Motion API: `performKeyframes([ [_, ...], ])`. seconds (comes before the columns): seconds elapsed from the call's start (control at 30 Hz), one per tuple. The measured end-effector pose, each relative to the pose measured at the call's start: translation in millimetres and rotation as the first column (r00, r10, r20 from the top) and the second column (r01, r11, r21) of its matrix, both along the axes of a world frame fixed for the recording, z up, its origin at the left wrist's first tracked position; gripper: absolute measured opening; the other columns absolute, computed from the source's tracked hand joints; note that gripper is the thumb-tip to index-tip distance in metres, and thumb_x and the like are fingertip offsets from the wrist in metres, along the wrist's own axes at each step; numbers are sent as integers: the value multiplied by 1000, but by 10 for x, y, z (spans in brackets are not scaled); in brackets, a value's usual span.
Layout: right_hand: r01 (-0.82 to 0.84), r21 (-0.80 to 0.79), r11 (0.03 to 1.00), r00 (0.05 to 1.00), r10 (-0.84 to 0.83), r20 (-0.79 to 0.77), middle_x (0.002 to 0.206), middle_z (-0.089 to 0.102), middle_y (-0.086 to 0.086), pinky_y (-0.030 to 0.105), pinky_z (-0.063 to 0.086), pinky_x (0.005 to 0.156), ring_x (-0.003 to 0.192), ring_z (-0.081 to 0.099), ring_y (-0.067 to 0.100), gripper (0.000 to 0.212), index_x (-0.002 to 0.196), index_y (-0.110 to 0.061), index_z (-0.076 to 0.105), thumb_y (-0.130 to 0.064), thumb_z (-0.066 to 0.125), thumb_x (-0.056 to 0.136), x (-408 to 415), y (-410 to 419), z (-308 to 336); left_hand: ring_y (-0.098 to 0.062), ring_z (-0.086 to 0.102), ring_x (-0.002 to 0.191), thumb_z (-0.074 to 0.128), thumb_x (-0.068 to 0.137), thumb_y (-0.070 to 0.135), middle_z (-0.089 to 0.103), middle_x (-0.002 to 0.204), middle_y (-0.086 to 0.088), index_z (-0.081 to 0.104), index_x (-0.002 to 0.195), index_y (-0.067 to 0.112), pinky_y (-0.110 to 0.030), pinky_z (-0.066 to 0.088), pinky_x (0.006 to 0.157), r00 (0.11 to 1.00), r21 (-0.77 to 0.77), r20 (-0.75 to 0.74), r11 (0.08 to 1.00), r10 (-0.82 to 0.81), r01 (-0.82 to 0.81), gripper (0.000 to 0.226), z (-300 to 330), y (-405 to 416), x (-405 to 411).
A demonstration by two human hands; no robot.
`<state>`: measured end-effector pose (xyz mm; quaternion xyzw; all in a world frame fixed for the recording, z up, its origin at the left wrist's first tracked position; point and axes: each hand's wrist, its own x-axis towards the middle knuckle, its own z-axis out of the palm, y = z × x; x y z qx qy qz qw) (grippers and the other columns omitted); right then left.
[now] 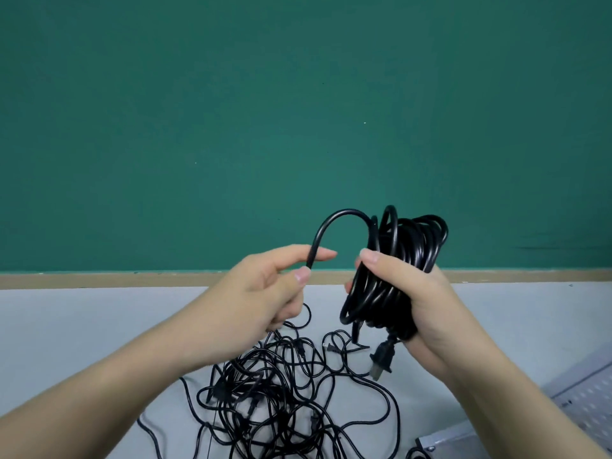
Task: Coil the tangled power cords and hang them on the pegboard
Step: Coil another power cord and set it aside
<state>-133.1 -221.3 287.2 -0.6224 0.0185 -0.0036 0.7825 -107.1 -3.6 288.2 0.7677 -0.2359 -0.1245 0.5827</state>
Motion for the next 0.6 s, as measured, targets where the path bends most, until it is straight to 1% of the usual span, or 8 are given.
performKeyframes([
  [0.07,-14,57,998,1000,15,0,81,60,13,27,53,55,74,69,23,44,98,-4,61,-34,81,73,2,27,20,-12,32,55,44,109,27,38,60,7,62,129,52,-26,30,51,992,79,123,997,6,-15,37,-26,-59,-59],
  [0.13,-39,37,999,999,38,32,81,56,12,28,53,58,73,63,23,50,94,-2,57,-37,88,76,19,35,26,-14,36,57,43,110,29,41,60,6,59,131,54,-28,33,54,982,153,187,988,-42,13,36,-25,-108,-142],
  [0.2,-63,1,998,996,63,62,82,51,12,31,52,62,73,56,24,67,91,4,53,-48,90,70,29,75,-4,-21,39,55,41,110,29,43,60,-1,63,114,46,-36,40,53,966,226,229,972,-117,64,28,-25,-171,-227],
  [0.27,-85,-39,996,994,87,60,80,48,11,34,51,64,72,51,24,78,90,7,51,-53,93,62,19,119,-39,-31,44,57,41,110,30,47,62,-8,54,91,49,-51,46,58,952,322,273,945,-140,47,30,-48,-204,-276],
  [0.37,-150,-42,988,987,152,44,69,47,4,34,50,62,65,51,18,38,72,-11,56,-32,88,71,-14,175,-63,-32,47,58,41,108,34,48,63,-8,46,84,45,-55,46,62,948,427,290,904,-132,-4,27,-80,-169,-281],
  [0.4,-162,-39,986,986,163,35,67,45,3,35,49,61,63,49,18,33,69,-14,53,-24,83,75,-23,188,-66,-32,47,58,40,108,34,47,62,-8,45,84,41,-56,46,62,949,443,282,896,-137,-2,25,-88,-154,-277],
  [0.53,-63,-100,993,998,64,3,72,37,10,44,40,64,66,40,26,33,72,-1,41,-11,73,72,11,224,-111,-35,48,58,38,109,36,49,64,-11,47,88,43,-55,48,60,952,468,250,883,-177,42,23,-100,-146,-258],
  [0.6,4,-85,996,1000,-5,-11,76,41,13,45,39,62,69,40,30,32,76,6,42,-10,69,69,58,212,-110,-29,46,55,36,109,38,48,62,-7,53,100,52,-45,49,56,953,429,236,900,-189,73,24,-66,-132,-229],
])
